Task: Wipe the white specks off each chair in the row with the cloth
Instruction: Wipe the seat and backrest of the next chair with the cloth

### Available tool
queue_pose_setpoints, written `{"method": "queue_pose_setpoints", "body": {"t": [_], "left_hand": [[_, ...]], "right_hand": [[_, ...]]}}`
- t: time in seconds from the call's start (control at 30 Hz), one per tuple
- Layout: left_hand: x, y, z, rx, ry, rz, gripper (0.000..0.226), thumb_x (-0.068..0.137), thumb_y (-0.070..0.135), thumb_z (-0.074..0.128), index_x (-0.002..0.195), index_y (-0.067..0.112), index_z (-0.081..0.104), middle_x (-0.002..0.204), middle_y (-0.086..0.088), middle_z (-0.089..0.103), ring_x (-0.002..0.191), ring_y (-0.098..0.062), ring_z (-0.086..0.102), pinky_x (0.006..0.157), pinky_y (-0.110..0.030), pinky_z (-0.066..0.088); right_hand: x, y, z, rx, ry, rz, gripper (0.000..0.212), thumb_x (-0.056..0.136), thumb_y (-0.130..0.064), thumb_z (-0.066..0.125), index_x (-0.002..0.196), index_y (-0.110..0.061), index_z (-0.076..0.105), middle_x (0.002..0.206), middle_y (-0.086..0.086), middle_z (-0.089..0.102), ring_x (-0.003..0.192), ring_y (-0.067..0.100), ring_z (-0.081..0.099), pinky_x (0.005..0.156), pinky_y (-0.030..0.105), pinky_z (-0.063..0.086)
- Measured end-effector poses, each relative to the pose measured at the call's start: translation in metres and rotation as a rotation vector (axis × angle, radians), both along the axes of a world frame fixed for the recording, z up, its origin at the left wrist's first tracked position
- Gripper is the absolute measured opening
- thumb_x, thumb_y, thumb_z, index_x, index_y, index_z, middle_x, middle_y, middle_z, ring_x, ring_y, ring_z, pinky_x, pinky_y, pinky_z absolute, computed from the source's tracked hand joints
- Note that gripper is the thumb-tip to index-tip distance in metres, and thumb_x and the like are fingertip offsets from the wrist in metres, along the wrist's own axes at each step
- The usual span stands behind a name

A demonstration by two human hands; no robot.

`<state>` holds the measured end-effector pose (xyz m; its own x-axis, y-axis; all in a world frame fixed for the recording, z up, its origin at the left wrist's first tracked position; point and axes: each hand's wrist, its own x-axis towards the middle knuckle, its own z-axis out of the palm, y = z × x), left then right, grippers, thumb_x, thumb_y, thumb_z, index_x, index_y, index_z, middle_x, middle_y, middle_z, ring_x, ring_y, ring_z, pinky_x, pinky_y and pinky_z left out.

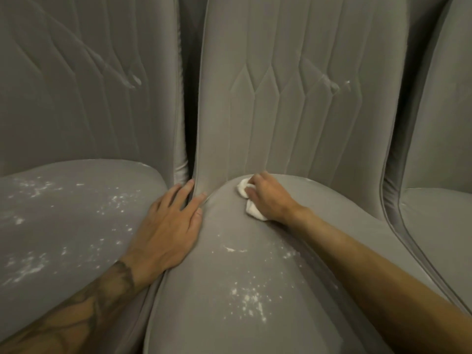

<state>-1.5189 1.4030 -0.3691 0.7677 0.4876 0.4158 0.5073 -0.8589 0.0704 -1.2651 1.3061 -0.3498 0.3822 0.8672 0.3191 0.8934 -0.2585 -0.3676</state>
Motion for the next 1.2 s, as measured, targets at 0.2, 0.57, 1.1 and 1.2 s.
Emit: {"method": "queue_pose_setpoints", "body": {"t": [0.2,0.57,1.1,1.2], "left_hand": [[-0.001,0.003,-0.004,0.013,-0.003,-0.004,0.048,0.106,0.036,0.032,0.149,0.024,0.050,0.162,-0.006,0.039,0.145,-0.029,0.039,0.110,-0.047,0.043],[-0.001,0.003,0.001,-0.022,-0.004,-0.023,0.049,0.101,0.032,0.031,0.146,0.024,0.051,0.160,-0.004,0.041,0.145,-0.027,0.039,0.111,-0.045,0.043],[-0.018,0.022,0.011,0.021,0.092,-0.060,0.049,0.099,0.030,0.034,0.142,0.024,0.057,0.146,-0.003,0.057,0.128,-0.025,0.055,0.104,-0.042,0.043],[-0.019,0.020,0.008,-0.037,0.086,-0.055,0.052,0.103,0.034,0.027,0.149,0.026,0.051,0.150,-0.001,0.053,0.131,-0.024,0.051,0.107,-0.043,0.044]], "right_hand": [[-0.053,-0.013,-0.005,0.024,-0.011,0.229,0.019,0.099,-0.022,0.054,0.100,-0.003,0.058,0.104,0.016,0.053,0.095,0.028,0.050,0.087,0.033,0.035],[-0.057,0.024,-0.005,0.018,-0.019,0.083,0.021,0.098,-0.020,0.052,0.103,-0.002,0.059,0.108,0.021,0.056,0.102,0.038,0.052,0.090,0.042,0.038],[-0.096,-0.010,0.002,0.001,-0.046,0.360,0.018,0.098,-0.020,0.055,0.096,-0.003,0.059,0.100,0.016,0.054,0.091,0.028,0.050,0.083,0.031,0.035],[-0.078,-0.001,0.006,-0.016,-0.077,0.326,0.021,0.099,-0.020,0.055,0.099,0.000,0.060,0.103,0.018,0.055,0.095,0.031,0.052,0.085,0.032,0.035]]}}
